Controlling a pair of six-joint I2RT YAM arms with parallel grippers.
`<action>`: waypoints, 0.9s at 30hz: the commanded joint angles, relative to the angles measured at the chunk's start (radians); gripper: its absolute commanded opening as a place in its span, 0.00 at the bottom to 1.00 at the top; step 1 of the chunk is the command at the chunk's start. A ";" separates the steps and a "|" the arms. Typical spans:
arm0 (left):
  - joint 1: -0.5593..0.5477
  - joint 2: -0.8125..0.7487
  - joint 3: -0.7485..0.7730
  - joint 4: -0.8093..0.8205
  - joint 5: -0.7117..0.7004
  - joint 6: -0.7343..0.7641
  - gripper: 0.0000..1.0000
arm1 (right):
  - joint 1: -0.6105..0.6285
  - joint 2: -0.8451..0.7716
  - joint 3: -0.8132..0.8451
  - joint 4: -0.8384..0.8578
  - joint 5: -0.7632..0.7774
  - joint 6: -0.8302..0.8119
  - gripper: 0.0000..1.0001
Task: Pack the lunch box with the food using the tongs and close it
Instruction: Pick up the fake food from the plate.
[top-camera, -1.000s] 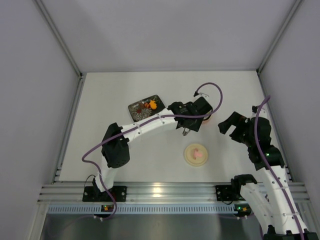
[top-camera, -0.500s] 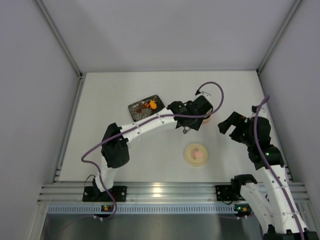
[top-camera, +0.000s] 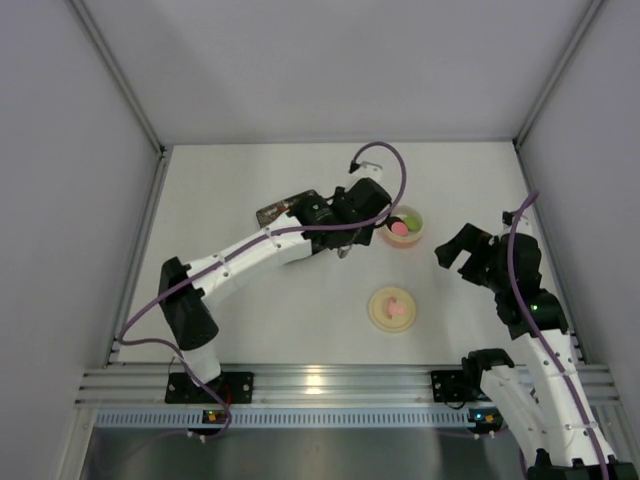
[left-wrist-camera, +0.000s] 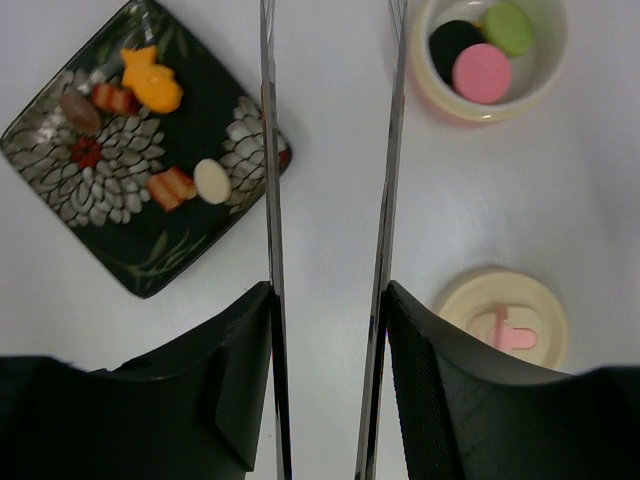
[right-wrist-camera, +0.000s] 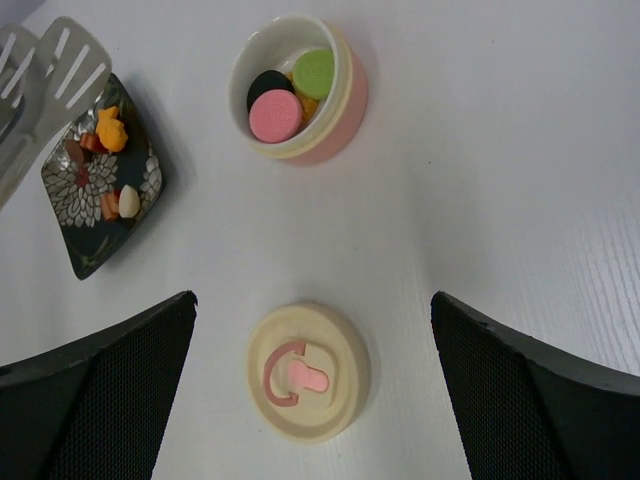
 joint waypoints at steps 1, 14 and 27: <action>0.085 -0.172 -0.155 0.009 -0.042 -0.079 0.52 | -0.016 -0.010 -0.002 0.039 -0.011 -0.001 1.00; 0.269 -0.241 -0.415 0.134 0.081 -0.073 0.51 | -0.018 0.004 -0.031 0.077 -0.050 0.017 0.99; 0.305 -0.169 -0.423 0.161 0.107 -0.081 0.51 | -0.016 0.004 -0.038 0.077 -0.043 0.013 1.00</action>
